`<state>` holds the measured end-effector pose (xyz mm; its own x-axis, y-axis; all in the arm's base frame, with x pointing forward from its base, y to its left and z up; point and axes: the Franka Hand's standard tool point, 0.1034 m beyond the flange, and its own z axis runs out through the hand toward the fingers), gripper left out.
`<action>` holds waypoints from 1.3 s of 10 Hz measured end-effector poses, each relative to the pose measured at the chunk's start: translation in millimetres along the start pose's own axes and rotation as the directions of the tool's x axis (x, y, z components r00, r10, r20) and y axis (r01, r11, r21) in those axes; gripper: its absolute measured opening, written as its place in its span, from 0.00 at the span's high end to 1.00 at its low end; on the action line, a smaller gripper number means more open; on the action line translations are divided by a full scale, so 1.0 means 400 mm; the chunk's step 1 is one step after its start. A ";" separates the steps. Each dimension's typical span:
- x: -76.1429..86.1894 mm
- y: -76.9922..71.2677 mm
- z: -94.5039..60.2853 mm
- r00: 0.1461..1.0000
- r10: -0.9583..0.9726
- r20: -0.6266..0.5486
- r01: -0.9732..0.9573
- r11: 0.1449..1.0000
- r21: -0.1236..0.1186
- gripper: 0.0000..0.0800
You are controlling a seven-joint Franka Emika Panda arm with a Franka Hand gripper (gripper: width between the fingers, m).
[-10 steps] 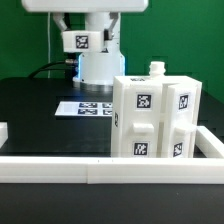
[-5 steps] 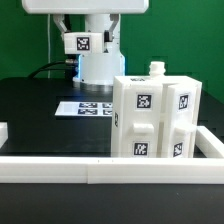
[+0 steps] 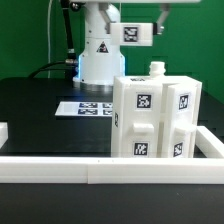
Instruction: Assemble cabinet
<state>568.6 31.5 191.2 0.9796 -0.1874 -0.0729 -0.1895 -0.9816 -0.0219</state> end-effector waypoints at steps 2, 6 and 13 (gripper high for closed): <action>0.014 -0.013 0.007 1.000 -0.011 -0.003 0.011 1.000 -0.002 0.30; 0.006 0.000 0.025 0.999 -0.054 0.008 0.054 0.999 -0.005 0.30; 0.071 -0.036 0.041 0.995 -0.103 0.002 0.103 0.995 -0.015 0.30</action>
Offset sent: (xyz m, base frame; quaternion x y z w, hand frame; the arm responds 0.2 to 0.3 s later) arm 0.0000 0.0000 0.0000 0.0000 0.0000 0.0000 1.0000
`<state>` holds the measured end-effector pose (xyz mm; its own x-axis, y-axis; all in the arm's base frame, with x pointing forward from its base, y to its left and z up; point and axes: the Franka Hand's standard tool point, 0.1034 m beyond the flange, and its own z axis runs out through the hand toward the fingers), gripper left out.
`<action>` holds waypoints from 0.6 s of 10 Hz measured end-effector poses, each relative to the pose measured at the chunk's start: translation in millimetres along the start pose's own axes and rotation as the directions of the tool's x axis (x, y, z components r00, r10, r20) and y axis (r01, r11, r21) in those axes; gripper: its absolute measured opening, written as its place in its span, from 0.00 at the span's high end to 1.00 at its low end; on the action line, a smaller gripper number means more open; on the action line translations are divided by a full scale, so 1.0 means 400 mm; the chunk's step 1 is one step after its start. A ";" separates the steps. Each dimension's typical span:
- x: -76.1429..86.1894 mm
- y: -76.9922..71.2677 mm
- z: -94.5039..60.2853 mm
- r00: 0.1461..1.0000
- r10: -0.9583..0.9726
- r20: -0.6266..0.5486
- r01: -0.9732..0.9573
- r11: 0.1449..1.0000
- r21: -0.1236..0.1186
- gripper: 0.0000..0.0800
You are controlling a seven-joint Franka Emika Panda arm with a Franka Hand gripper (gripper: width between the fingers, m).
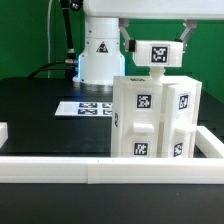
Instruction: Assemble cabinet
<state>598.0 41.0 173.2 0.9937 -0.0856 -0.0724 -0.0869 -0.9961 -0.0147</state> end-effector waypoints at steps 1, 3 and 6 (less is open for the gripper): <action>0.001 -0.005 0.000 1.000 0.000 -0.004 0.000 1.000 0.000 0.30; 0.010 -0.016 0.001 0.999 -0.003 -0.038 0.003 1.000 0.002 0.30; 0.014 -0.009 0.001 0.993 0.002 -0.119 -0.001 1.000 0.010 0.30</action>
Offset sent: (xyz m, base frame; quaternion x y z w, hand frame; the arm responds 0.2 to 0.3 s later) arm -0.0176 -0.0006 -0.0189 0.0083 0.0277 0.0250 0.9993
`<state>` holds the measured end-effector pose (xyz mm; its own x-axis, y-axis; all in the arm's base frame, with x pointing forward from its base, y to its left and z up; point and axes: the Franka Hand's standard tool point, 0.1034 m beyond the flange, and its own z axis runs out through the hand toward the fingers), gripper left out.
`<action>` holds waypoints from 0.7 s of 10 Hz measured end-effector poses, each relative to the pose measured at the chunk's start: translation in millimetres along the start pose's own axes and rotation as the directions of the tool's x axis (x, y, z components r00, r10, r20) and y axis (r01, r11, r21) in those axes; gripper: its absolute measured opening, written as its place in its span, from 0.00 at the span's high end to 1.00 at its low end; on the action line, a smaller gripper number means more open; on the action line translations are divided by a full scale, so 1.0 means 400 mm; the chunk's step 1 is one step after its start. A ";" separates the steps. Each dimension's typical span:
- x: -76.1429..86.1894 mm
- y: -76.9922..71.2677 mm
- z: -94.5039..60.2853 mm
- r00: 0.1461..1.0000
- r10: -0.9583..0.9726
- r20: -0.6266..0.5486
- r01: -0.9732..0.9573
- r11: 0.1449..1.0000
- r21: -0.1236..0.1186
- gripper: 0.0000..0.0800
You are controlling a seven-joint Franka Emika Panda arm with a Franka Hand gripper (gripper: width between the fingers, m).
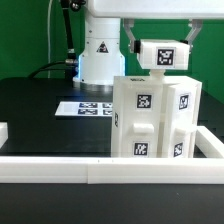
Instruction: Assemble cabinet
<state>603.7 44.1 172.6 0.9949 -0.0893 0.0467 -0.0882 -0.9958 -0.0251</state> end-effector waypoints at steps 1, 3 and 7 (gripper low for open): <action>-0.003 0.012 -0.001 1.000 0.006 -0.019 -0.006 1.000 0.001 0.30; -0.016 0.025 -0.002 1.000 0.016 -0.024 -0.016 1.000 0.001 0.30; -0.020 0.003 -0.001 0.999 0.021 -0.025 -0.021 1.000 0.004 0.30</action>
Offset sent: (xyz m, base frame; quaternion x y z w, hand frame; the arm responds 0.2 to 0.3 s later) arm -0.0213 -0.0103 -0.0028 -0.0008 -0.0107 0.0396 0.9992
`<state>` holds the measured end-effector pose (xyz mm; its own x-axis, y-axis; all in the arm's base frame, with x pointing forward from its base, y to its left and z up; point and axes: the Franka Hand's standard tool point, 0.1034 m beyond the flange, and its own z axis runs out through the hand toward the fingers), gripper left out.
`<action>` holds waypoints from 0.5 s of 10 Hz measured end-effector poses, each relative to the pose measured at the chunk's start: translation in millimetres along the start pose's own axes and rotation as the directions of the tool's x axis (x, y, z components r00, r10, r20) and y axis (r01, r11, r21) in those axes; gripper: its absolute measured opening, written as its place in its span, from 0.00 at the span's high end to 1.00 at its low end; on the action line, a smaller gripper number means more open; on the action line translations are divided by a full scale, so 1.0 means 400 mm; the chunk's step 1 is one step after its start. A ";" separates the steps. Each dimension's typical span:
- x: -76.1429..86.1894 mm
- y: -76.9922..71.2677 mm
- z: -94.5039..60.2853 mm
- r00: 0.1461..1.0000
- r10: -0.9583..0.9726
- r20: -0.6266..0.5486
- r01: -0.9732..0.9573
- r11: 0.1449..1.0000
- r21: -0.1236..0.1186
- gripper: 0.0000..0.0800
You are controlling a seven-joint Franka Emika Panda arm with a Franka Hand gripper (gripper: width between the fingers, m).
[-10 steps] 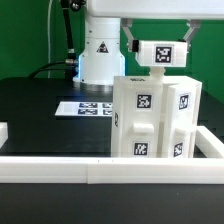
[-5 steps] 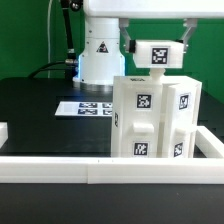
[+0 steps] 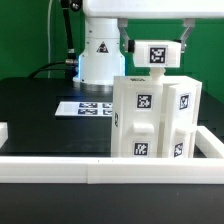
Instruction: Assemble cabinet
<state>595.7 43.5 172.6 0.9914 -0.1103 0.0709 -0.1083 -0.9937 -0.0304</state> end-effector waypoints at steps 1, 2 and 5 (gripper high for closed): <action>-0.001 -0.010 0.002 1.000 -0.003 -0.001 0.003 1.000 0.001 0.30; -0.005 -0.013 0.009 1.000 -0.004 0.004 0.004 1.000 0.000 0.30; -0.015 -0.006 0.021 1.000 -0.002 0.008 0.002 1.000 -0.002 0.30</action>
Offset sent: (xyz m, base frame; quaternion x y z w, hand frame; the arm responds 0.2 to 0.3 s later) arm -0.0176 -0.0097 -0.0108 -0.0157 0.0073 0.0041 0.9998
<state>590.6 46.8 163.8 0.9921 -0.1085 0.0627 -0.1070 -0.9939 -0.0280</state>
